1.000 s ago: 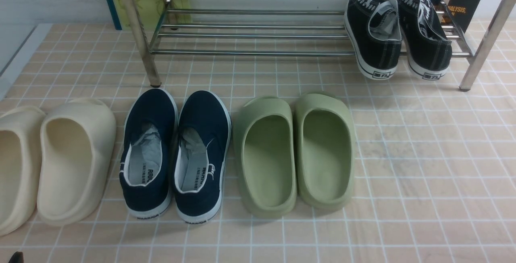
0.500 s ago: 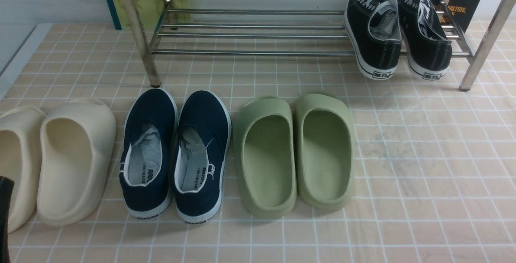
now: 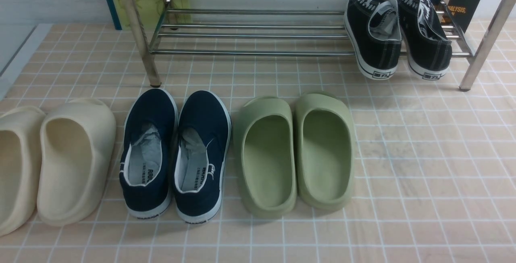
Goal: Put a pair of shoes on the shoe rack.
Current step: Use the left arm to grab the shoe closest to it
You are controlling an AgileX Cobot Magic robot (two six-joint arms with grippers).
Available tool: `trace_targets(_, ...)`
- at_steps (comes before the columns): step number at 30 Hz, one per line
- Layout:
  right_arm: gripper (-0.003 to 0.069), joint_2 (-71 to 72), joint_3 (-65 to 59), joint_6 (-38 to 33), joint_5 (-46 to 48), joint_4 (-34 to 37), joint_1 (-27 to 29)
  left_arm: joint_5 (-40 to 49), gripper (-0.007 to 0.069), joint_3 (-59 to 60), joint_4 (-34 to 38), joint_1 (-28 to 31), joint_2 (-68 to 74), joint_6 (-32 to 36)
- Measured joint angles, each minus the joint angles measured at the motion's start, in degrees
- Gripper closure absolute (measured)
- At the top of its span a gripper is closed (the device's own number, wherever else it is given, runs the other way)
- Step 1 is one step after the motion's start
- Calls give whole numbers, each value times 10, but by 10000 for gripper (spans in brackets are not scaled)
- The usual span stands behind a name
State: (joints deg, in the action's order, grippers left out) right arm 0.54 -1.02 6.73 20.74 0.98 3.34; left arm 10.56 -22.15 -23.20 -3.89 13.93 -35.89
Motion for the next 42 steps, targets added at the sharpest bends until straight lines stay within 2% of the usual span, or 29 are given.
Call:
trace_targets(3,432,0,0,0,0,0,0,40,385,-13,0,0,72,-4)
trace_targets(10,432,0,0,0,0,0,0,22,385,-33,14,0,235,-18)
trace_targets(14,432,0,0,0,0,0,0,93,385,-104,57,0,317,-5)
trace_targets(16,432,0,0,0,0,0,0,137,385,-141,77,0,350,18)
trace_targets(18,432,0,0,0,0,0,0,210,385,-204,120,0,412,75)
trace_targets(21,432,0,0,0,0,0,0,261,385,-249,159,0,475,129)
trace_targets(28,432,0,0,0,0,0,0,317,374,-319,289,0,637,291)
trace_targets(31,432,0,0,0,0,0,0,330,328,-358,301,0,711,328)
trace_targets(38,432,0,0,0,0,0,0,346,174,-404,287,-22,790,337)
trace_targets(42,429,0,0,0,0,0,0,327,104,-409,224,-73,810,309)
